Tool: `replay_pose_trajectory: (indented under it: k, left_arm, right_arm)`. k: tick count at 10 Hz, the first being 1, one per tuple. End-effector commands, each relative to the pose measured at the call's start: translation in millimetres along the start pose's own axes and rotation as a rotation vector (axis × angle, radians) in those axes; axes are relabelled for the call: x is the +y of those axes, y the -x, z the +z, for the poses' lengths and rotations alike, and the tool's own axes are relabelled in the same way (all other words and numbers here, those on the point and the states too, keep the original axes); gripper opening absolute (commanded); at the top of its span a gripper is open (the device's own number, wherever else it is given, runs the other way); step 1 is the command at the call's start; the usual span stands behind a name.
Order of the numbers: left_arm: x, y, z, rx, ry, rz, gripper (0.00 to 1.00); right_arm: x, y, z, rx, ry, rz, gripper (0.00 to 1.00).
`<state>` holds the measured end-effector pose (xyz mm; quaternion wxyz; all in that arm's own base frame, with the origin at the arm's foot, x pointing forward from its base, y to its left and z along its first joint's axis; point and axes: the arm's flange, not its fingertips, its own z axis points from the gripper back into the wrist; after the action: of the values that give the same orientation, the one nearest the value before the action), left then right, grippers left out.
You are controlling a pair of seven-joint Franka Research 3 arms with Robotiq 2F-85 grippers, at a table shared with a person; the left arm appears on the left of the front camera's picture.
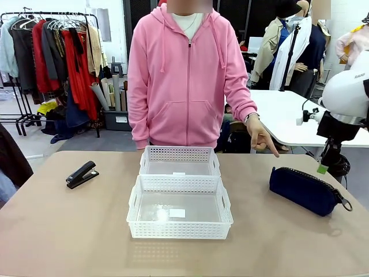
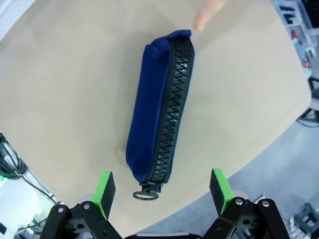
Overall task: Distribute items into two baskets.
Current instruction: Pick up the Pencil pouch that the person points to.
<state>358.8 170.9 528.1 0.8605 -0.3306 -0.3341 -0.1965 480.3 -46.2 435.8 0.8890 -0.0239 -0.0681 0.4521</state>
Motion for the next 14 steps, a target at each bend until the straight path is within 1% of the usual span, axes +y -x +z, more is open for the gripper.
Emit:
replay_pose_trajectory:
  k: [1,3,4,7,8,14]
  left_arm:
    - [0.5,-0.6,0.6,-0.017,0.015,-0.006,1.00]
    - [0.5,-0.6,0.6,-0.017,0.015,-0.006,1.00]
    - [0.5,-0.6,0.6,-0.017,0.015,-0.006,1.00]
    - [0.5,-0.6,0.6,-0.017,0.015,-0.006,1.00]
    - [0.5,-0.6,0.6,-0.017,0.015,-0.006,1.00]
    - [0.5,-0.6,0.6,-0.017,0.015,-0.006,1.00]
  right_arm:
    - [-9.6,-9.3,-15.3,0.004,-0.015,0.029,1.00]
    - [-8.2,-12.4,-32.8,0.004,-0.048,0.038,1.00]
    - [-6.9,-14.0,-43.6,-0.015,-0.063,0.075,1.00]
    - [-3.8,-17.7,-70.1,-0.053,-0.094,0.121,1.00]
    - [-3.2,-17.7,-77.8,-0.049,-0.114,0.120,1.00]
    - [-2.3,-17.4,-104.5,-0.025,-0.141,0.105,1.00]
